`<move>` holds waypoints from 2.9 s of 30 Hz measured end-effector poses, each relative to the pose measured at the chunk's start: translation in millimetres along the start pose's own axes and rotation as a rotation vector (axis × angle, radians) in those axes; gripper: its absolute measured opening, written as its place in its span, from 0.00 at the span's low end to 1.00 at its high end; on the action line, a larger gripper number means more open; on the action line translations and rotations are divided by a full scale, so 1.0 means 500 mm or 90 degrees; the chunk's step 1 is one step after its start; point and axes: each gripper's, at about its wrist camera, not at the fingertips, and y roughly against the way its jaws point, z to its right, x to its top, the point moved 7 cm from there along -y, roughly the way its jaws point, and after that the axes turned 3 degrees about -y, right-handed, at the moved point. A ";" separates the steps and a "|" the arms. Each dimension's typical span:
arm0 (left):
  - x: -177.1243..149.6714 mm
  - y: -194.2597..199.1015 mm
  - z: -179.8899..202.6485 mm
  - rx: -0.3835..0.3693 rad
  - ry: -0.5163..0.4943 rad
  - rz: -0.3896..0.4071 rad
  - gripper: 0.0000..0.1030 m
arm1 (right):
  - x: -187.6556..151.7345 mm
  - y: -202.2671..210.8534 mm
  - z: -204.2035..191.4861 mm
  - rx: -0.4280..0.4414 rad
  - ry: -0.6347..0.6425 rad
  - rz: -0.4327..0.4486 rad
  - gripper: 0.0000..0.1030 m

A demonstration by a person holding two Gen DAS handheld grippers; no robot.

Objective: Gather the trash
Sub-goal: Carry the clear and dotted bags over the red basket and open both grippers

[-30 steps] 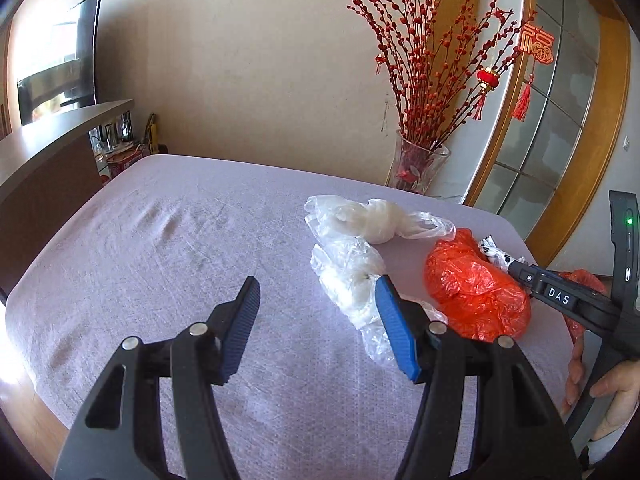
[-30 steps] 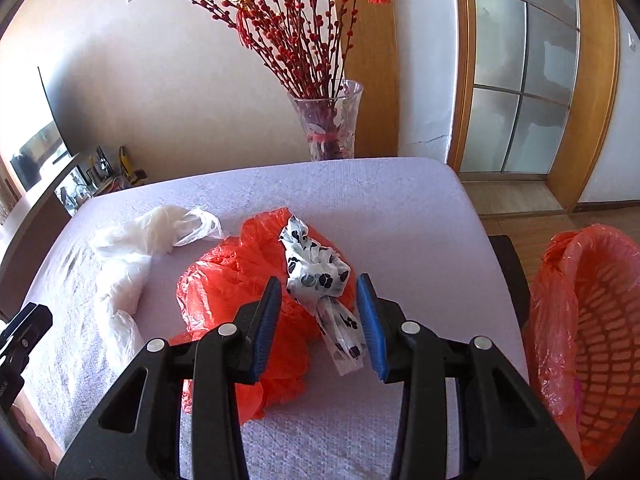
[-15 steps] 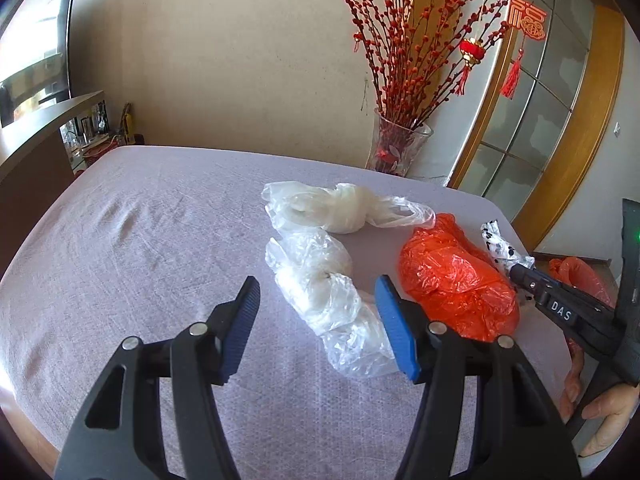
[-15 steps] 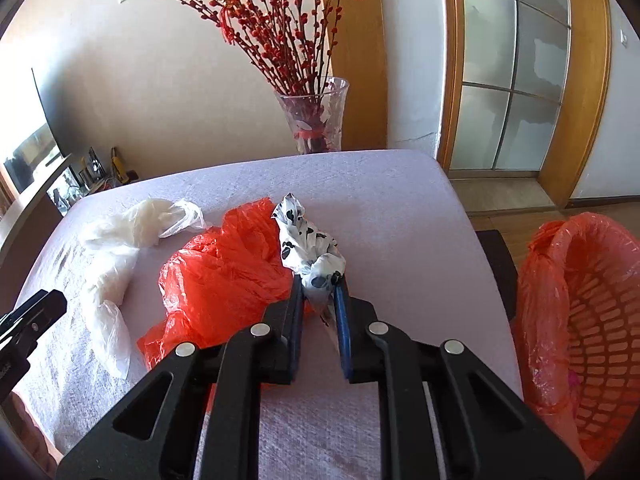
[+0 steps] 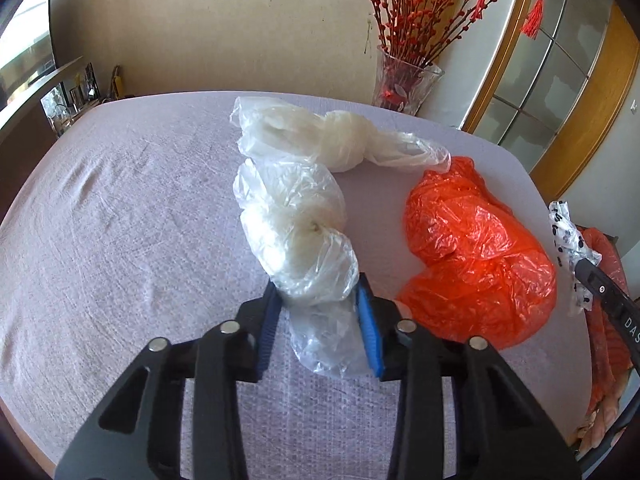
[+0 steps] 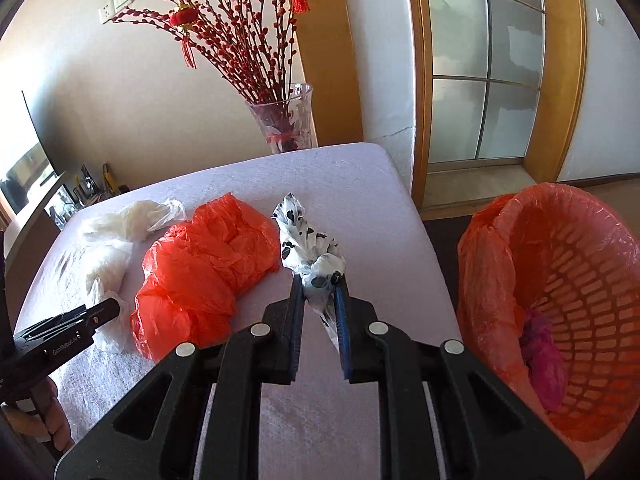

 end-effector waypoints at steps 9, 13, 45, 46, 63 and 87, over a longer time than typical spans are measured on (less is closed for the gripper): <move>-0.038 0.062 -0.008 -0.032 -0.012 0.021 0.15 | -0.006 0.045 0.017 0.005 -0.014 0.019 0.15; -0.052 0.100 -0.005 -0.049 -0.016 0.036 0.15 | -0.011 0.065 0.021 0.006 -0.016 0.026 0.15; -0.066 0.246 0.321 -0.230 -0.179 0.111 0.15 | -0.039 0.224 0.164 -0.035 -0.101 0.107 0.15; -0.070 0.246 0.330 -0.234 -0.185 0.110 0.15 | -0.041 0.225 0.170 -0.037 -0.104 0.108 0.15; -0.046 0.238 0.455 -0.314 -0.226 0.098 0.15 | -0.040 0.270 0.252 -0.070 -0.147 0.136 0.15; -0.061 0.183 0.675 -0.416 -0.306 0.061 0.15 | 0.010 0.309 0.405 -0.101 -0.245 0.201 0.15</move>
